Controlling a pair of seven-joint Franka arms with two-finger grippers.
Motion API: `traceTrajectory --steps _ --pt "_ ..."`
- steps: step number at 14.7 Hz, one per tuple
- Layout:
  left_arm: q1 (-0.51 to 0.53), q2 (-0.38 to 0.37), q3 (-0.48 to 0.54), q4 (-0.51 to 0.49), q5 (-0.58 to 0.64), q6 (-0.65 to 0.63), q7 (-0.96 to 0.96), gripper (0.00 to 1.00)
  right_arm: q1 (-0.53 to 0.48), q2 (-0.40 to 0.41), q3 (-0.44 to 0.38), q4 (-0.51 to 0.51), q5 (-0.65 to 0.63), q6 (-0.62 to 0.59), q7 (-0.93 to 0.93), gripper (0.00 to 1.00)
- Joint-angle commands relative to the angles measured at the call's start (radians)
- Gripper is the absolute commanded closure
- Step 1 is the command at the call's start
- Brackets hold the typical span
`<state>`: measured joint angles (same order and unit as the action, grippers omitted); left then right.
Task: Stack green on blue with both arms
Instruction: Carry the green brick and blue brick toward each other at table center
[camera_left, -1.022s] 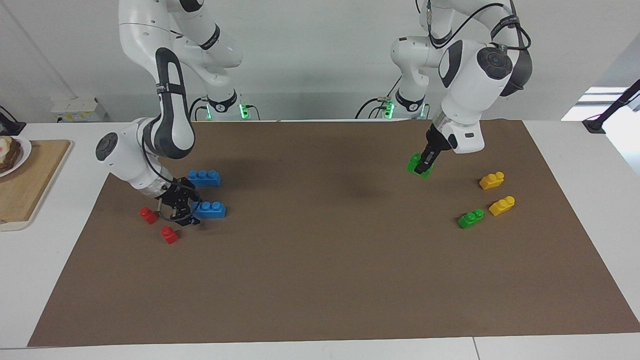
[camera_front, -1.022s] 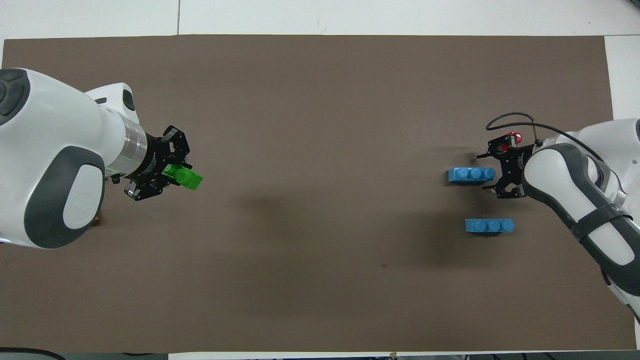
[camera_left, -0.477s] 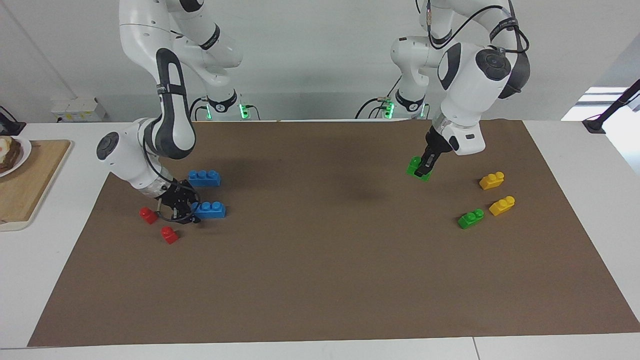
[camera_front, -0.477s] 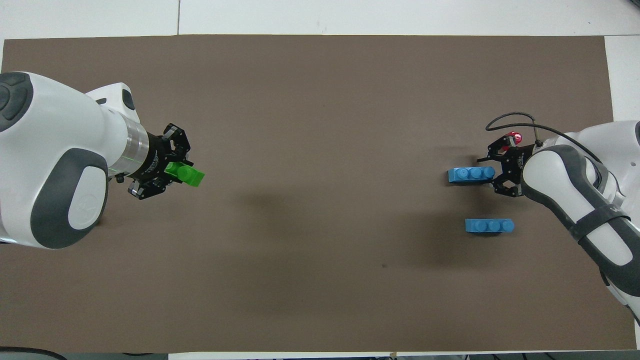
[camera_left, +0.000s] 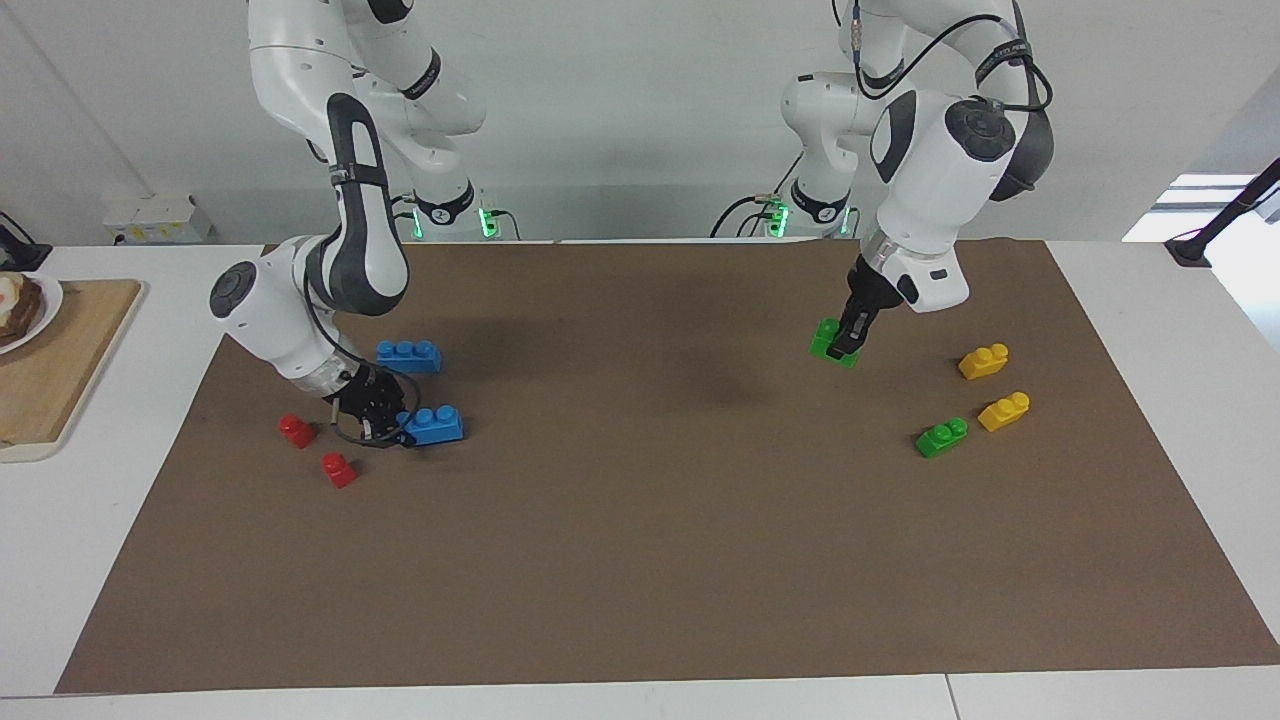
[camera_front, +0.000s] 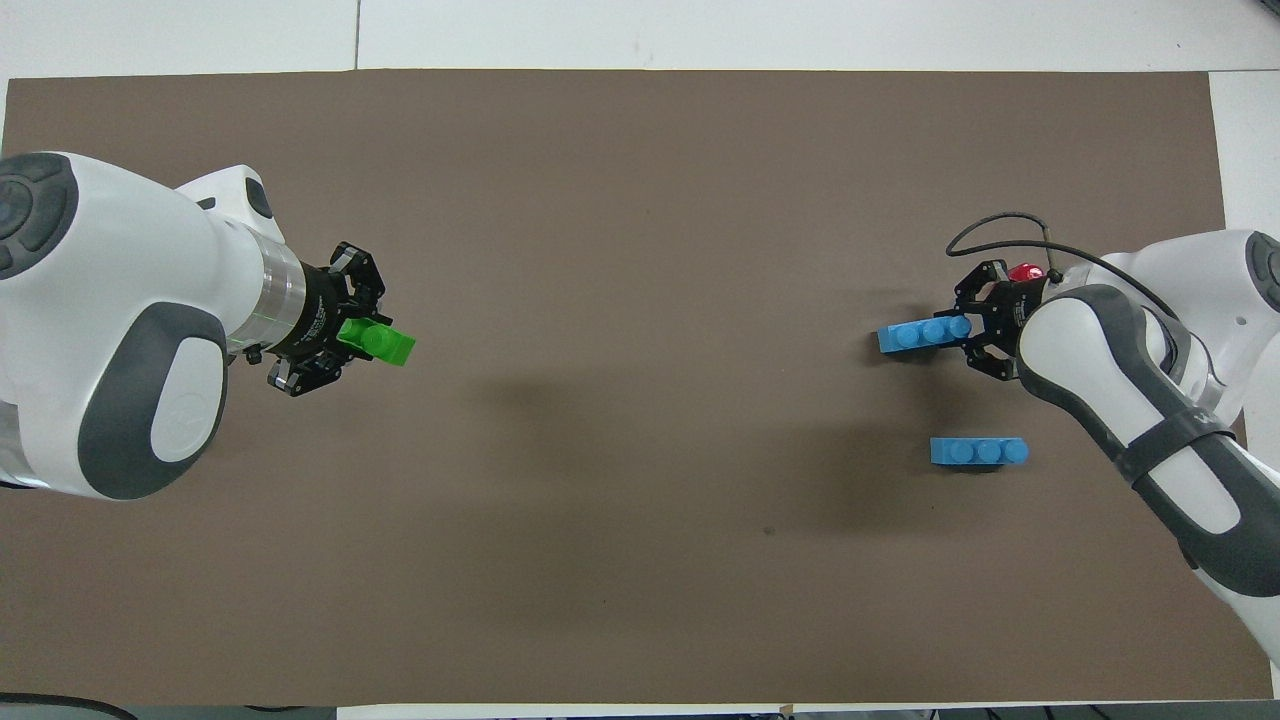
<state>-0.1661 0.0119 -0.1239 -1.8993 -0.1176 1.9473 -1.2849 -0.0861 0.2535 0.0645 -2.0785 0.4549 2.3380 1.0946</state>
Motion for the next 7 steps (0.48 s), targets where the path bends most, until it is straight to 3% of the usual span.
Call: traceTrajectory --steps 1,4,7 --pt "-0.026 -0.006 0.009 -0.029 -0.014 0.047 -0.063 1.0 0.107 0.024 0.005 0.109 0.028 -0.02 0.117 1.0" --pt "-0.036 0.005 0.009 -0.03 -0.014 0.09 -0.212 1.0 0.227 0.024 0.006 0.165 0.033 -0.042 0.271 1.0" --pt "-0.046 0.01 0.009 -0.052 -0.014 0.14 -0.367 1.0 0.394 0.026 0.003 0.16 0.034 0.053 0.427 1.0"
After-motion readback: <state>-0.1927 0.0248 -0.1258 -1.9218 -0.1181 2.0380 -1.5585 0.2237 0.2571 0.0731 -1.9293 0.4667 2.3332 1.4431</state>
